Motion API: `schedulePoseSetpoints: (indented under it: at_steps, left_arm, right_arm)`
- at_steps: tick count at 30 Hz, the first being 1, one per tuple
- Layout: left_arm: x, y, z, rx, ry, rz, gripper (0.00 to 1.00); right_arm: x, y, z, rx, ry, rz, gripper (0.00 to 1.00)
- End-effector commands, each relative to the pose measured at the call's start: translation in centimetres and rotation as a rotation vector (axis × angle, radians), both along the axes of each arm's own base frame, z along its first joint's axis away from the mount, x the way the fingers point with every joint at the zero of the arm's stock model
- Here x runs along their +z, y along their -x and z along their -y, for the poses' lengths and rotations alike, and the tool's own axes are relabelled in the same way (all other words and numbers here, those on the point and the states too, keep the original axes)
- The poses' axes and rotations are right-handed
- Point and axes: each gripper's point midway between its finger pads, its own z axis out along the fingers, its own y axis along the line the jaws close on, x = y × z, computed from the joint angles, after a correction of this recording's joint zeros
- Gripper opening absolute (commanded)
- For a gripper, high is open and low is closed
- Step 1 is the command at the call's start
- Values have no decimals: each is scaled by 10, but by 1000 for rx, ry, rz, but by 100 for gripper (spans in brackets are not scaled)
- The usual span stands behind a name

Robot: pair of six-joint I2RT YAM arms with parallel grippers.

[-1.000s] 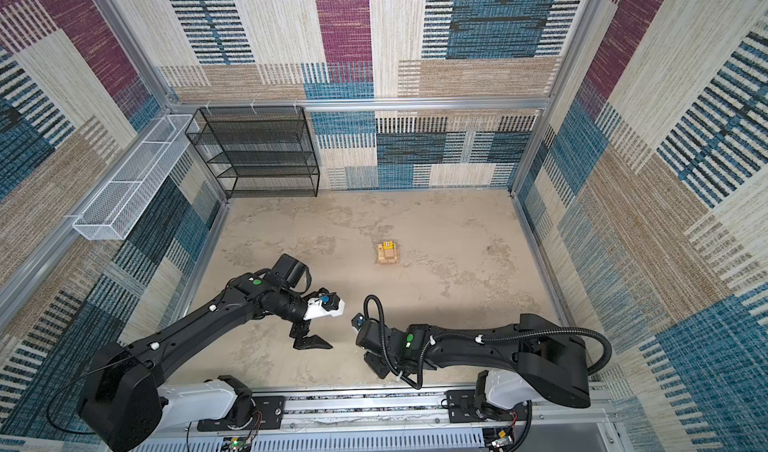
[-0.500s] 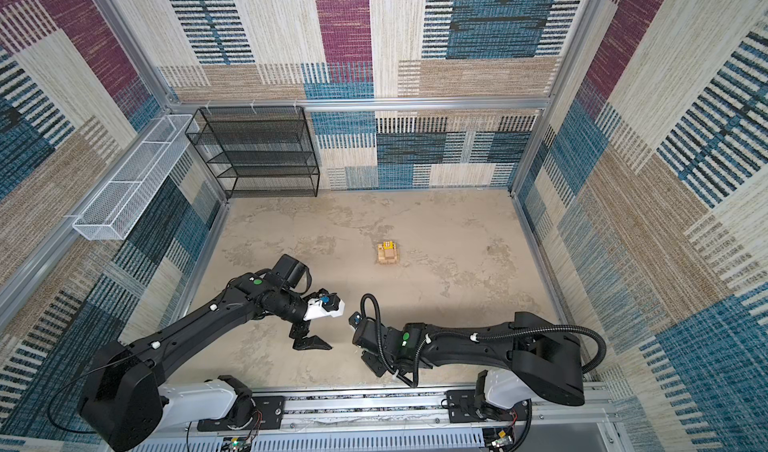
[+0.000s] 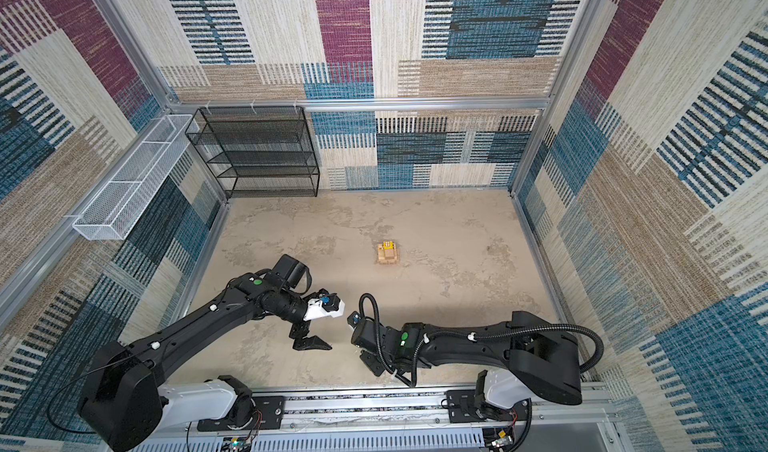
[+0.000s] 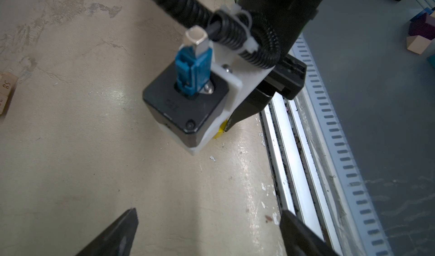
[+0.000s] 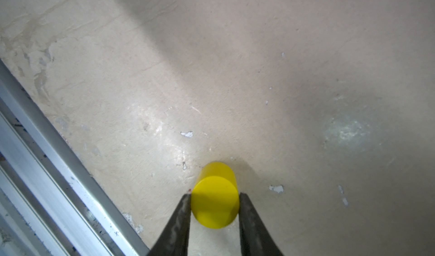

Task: Build the wood block tower
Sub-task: 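Close the right gripper on the yellow cylinder, then lift and carry the yellow cylinder with the right gripper toward the stack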

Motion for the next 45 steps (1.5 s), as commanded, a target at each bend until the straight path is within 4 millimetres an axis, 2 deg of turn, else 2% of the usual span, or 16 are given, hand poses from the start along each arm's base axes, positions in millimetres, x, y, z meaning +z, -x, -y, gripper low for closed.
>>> schedulePoseSetpoints:
  at_steps: [1,10,19,23,30,37,41,45]
  left_arm:
    - [5,4,1,-20,19,-2,99]
    - [9,5,3,-48,33,31,99]
    - [16,7,3,-116,56,119,99]
    - [19,6,2,-129,58,152,99]
    - [22,-2,5,-100,63,188,99]
    - [36,-30,13,22,119,290,99]
    - [65,-58,24,164,238,389,99]
    - [103,-100,31,401,382,454,99]
  right_arm:
    - [0,2,1,9,4,-3,33]
    - [4,0,2,-12,-13,1,27]
    - [19,-8,5,-74,-38,41,18]
    - [26,-13,7,-100,-49,63,0]
    - [37,-23,17,-173,-38,102,0]
    - [57,-41,23,-244,-55,124,0]
    - [82,-62,28,-292,-108,138,0]
    - [107,-87,38,-343,-133,174,0]
